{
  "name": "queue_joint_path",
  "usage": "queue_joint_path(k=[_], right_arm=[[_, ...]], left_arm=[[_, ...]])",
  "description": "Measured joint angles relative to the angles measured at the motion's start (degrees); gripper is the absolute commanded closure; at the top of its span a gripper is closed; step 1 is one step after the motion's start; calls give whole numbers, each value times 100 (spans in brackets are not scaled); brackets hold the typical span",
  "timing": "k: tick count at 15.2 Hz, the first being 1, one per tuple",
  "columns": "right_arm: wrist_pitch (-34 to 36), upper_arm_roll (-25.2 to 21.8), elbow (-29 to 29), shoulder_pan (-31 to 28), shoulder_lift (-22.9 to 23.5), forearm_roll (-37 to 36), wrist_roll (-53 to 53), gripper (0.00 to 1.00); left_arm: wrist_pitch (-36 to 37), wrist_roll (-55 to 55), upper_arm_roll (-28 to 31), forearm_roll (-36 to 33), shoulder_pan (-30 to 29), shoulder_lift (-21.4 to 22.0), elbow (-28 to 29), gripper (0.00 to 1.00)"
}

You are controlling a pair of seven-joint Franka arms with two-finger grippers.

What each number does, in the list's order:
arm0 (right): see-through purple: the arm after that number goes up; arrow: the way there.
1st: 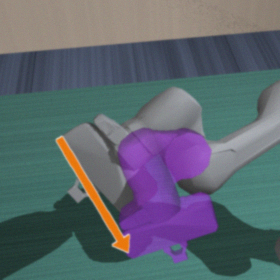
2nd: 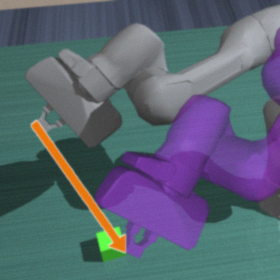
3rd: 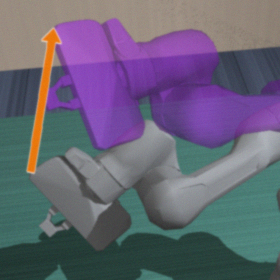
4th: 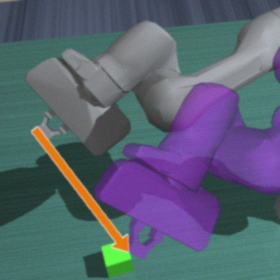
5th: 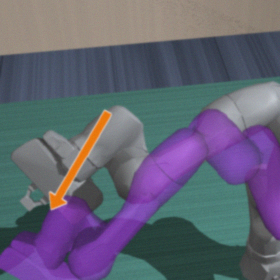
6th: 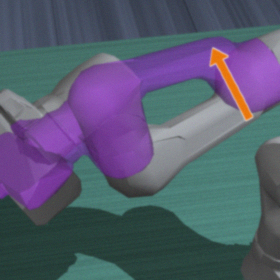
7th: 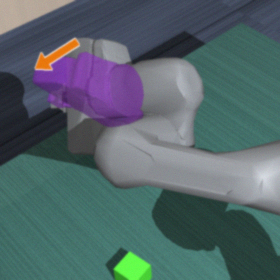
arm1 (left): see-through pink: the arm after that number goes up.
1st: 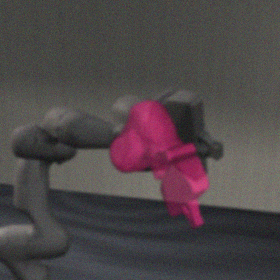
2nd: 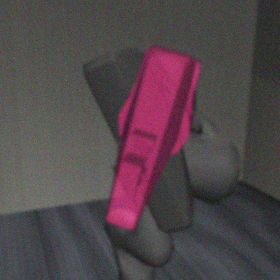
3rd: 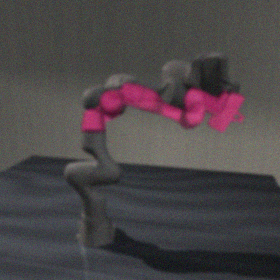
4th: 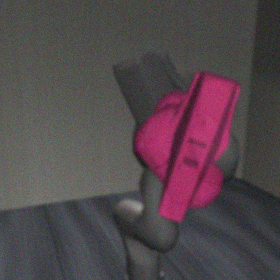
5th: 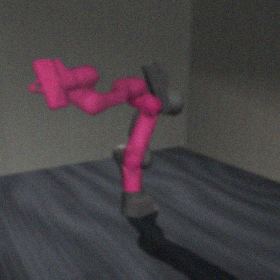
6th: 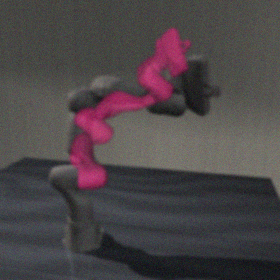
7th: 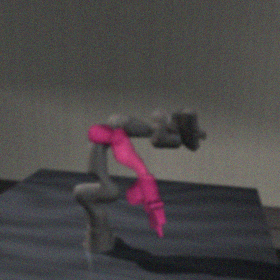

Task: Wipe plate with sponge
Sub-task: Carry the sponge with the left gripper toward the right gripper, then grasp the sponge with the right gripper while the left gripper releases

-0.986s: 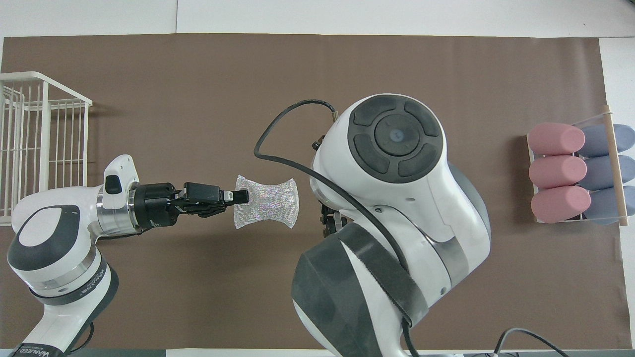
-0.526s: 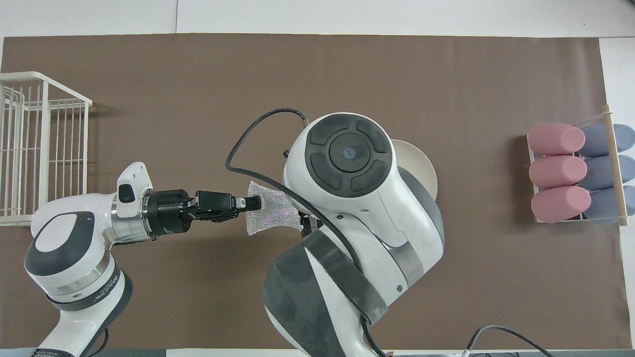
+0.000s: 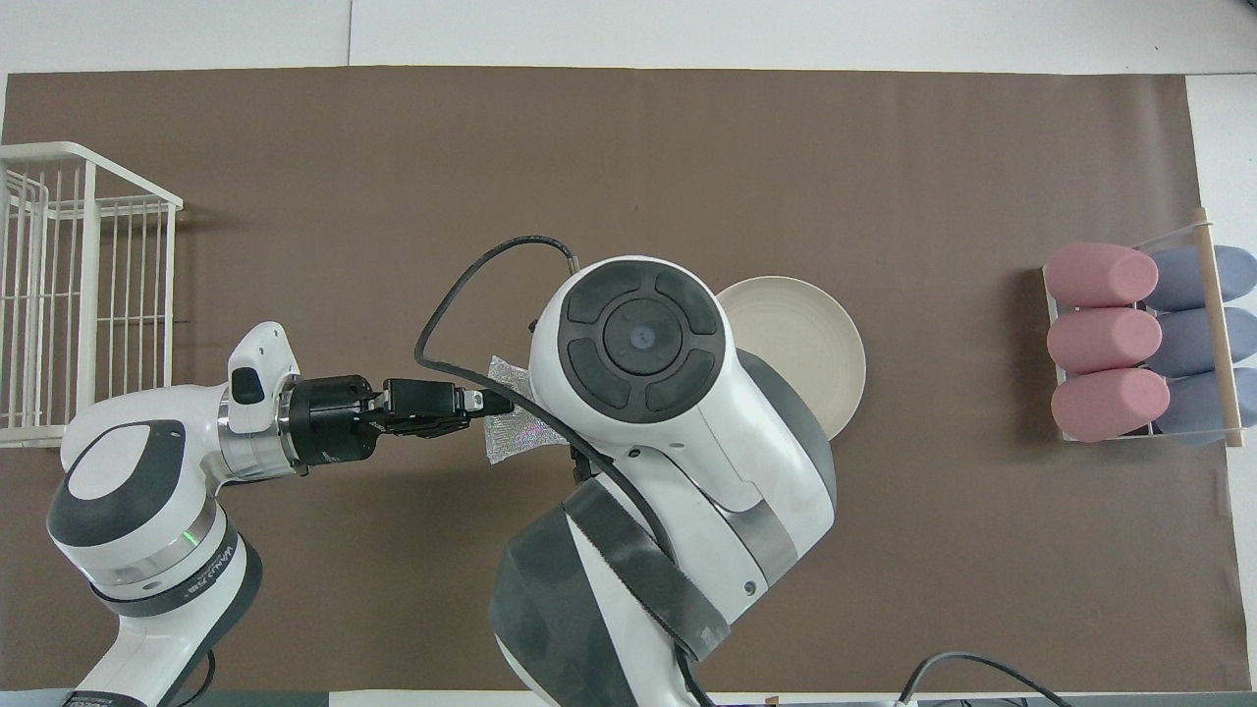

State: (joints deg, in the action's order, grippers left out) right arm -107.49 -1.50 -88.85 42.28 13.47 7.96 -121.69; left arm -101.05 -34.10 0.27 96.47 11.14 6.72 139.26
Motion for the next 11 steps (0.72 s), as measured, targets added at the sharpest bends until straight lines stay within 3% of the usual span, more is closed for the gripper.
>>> queue_joint_path(k=[3,5,6,9,11], right_arm=[[-4,4,-88,98,-25,1,-113,0],[-17,1,-130,98,-39,1,-157,11],[-22,-1,-136,97,-41,1,-159,25],[-49,-5,-140,91,-45,1,-160,96],[-92,-19,-140,82,-46,1,-160,100]], left_arm=[[0,-6,5,2,-1,0,0,100],[0,-7,5,2,-1,0,0,100],[0,-7,5,3,-1,0,0,100],[0,-7,4,2,-1,0,5,100],[4,-8,-4,2,0,0,17,100]])
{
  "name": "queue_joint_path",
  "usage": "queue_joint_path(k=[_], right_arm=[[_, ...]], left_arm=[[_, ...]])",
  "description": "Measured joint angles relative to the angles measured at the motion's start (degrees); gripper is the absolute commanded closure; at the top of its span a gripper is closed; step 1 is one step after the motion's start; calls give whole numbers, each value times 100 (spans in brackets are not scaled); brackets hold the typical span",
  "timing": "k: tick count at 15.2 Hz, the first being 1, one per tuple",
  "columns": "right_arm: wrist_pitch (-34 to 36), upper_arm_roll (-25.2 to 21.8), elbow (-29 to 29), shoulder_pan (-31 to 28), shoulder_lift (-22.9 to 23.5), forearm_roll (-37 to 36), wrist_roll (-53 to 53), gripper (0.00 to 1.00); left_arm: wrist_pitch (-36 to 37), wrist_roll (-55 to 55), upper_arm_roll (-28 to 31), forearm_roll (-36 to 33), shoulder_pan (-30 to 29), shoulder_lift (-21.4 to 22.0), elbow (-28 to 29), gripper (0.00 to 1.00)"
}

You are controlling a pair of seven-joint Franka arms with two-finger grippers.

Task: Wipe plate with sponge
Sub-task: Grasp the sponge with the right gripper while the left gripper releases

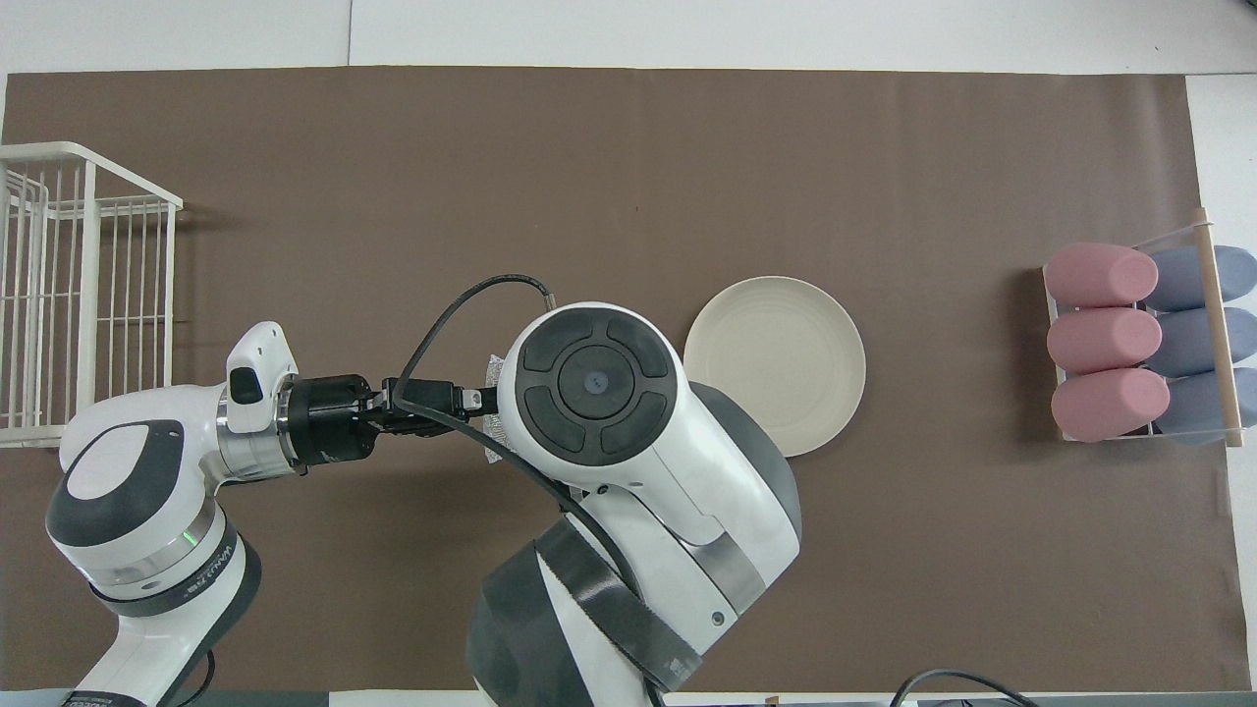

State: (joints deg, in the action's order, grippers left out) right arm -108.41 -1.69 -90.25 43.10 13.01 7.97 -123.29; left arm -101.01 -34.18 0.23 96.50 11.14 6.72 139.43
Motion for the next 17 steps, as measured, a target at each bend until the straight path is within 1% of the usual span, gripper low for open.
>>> queue_joint_path(k=[5,6,7,13,15,17], right_arm=[[-22,-22,0,-11,0,13,-1,100],[-22,-23,0,-13,0,14,-1,100],[-23,-23,0,-18,0,14,-1,100],[92,-32,-56,-50,-9,14,-1,100],[284,-33,-64,-148,-23,12,47,100],[509,-38,-66,-354,-37,12,361,100]], left_arm=[[4,-10,-26,0,14,0,24,100],[4,-12,-26,0,15,0,24,29],[4,-12,-26,0,15,0,24,0],[1,3,19,2,15,7,23,0],[1,4,19,2,15,7,23,0],[1,6,21,2,15,7,23,0]])
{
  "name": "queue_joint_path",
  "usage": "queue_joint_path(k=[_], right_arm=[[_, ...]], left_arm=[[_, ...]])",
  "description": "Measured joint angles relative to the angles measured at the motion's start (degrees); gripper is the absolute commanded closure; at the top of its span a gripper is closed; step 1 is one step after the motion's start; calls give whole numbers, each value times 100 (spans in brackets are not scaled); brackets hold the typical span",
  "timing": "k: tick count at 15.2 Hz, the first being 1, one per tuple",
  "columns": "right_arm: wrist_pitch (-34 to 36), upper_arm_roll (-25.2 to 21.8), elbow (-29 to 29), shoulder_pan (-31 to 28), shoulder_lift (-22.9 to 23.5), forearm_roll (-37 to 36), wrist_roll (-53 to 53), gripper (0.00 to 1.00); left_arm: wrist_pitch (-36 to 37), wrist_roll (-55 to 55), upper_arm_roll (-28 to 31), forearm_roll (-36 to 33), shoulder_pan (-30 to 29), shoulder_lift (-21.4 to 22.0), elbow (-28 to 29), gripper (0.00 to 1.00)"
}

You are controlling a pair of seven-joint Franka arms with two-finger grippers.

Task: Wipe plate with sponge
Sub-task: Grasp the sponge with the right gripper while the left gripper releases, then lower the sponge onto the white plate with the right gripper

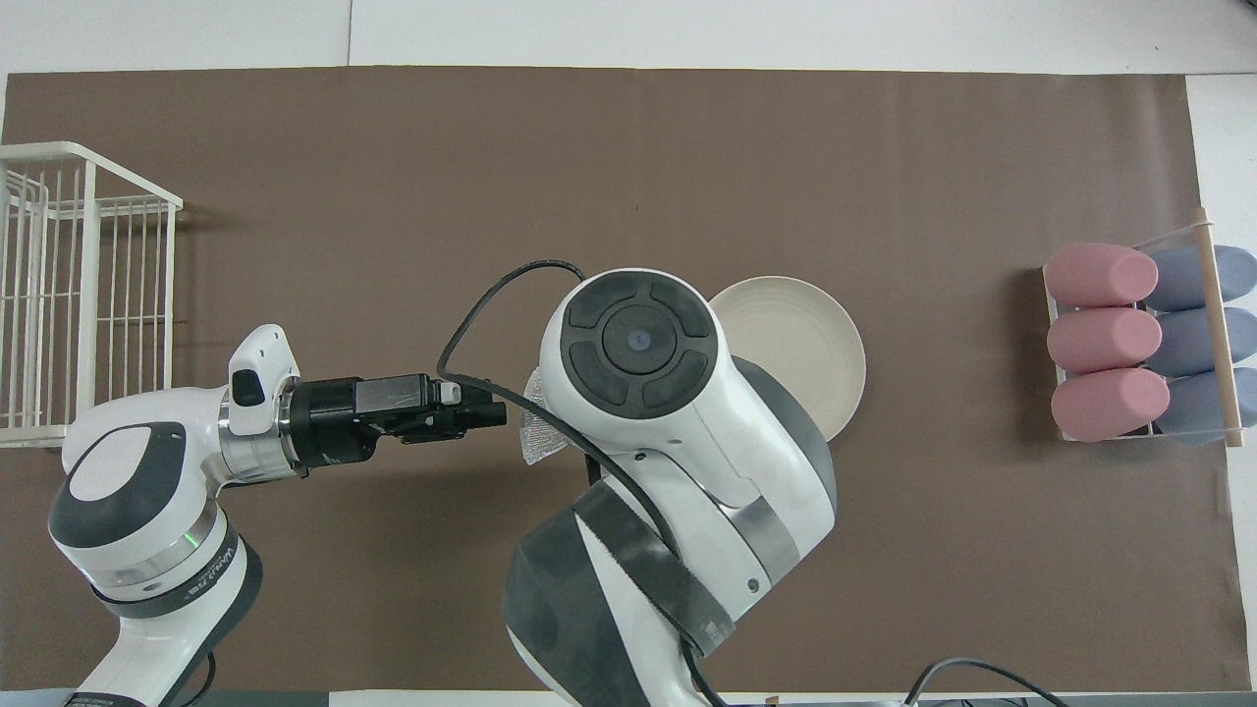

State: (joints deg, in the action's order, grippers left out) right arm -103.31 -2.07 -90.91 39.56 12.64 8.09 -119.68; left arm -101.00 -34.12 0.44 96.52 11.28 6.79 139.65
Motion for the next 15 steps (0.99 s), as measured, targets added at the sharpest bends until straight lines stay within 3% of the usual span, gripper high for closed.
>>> queue_joint_path(k=[4,9,11,15], right_arm=[[517,-12,-9,-554,-17,-7,875,100],[543,-36,-182,-1281,-24,-20,1726,100],[130,-47,-549,-1592,-95,-20,2039,100],[-1487,-61,-1862,-2006,-403,-53,2206,100]], left_arm=[[0,0,7,0,0,0,0,0],[-170,-2,14,-149,-1,1,-7,0],[-287,-2,19,-585,-5,11,-51,0],[-404,136,73,-1549,-103,27,-269,0]])
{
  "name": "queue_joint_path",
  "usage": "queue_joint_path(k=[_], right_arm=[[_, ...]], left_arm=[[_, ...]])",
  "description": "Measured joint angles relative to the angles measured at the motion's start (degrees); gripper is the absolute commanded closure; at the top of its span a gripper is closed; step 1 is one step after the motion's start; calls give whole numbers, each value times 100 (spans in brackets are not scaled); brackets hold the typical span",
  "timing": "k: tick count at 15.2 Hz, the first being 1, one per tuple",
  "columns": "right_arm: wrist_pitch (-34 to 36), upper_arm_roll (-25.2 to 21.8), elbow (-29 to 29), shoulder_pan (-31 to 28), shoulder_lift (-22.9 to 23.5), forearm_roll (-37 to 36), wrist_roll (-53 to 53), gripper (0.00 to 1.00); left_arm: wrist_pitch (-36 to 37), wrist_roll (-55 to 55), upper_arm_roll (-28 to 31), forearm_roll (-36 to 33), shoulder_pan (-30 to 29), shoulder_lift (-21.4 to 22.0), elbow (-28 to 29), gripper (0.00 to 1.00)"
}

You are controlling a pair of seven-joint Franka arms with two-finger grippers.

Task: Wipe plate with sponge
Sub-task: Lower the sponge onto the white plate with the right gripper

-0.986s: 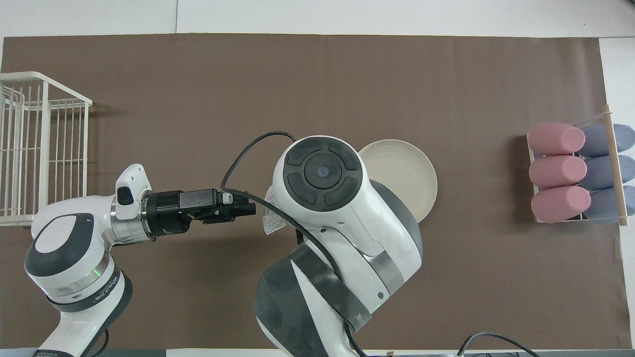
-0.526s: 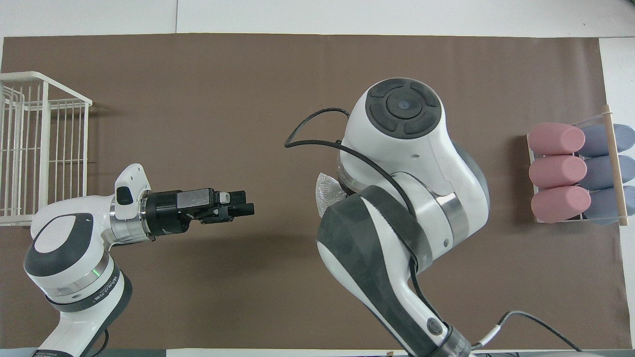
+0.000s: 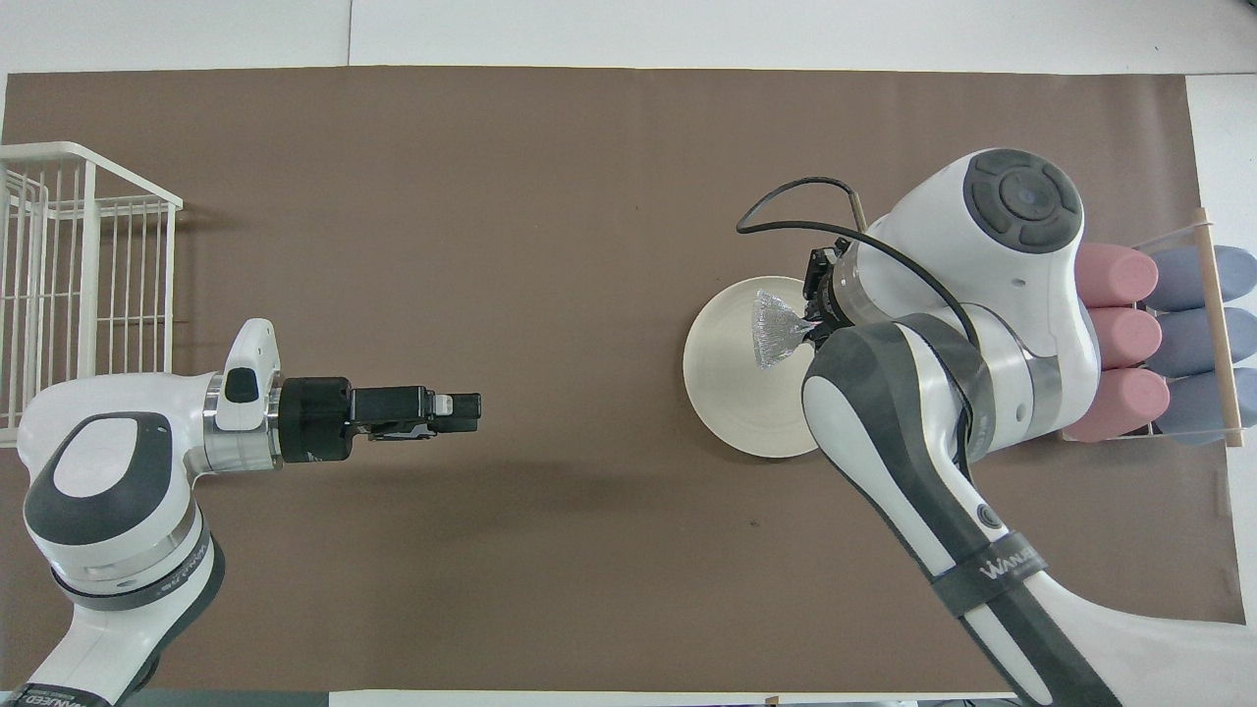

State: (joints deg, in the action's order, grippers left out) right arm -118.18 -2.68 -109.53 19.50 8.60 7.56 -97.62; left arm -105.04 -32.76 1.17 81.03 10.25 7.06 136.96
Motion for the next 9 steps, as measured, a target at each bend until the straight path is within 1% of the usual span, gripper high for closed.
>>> queue_joint_path(k=[2,4,6,9], right_arm=[[-740,0,-560,-100,-144,-2,18,100],[-1188,8,-904,-102,-190,-2,18,100],[-1434,22,-1169,-102,-201,-2,18,100],[-1530,42,-1410,-101,-205,-2,18,100]], left_arm=[[-4,528,13,-820,-110,22,-378,0],[-9,1278,15,-1674,-122,48,-820,0],[-3,1935,5,-2461,-122,89,-1224,0],[102,2522,-12,-3434,-122,199,-1618,0]])
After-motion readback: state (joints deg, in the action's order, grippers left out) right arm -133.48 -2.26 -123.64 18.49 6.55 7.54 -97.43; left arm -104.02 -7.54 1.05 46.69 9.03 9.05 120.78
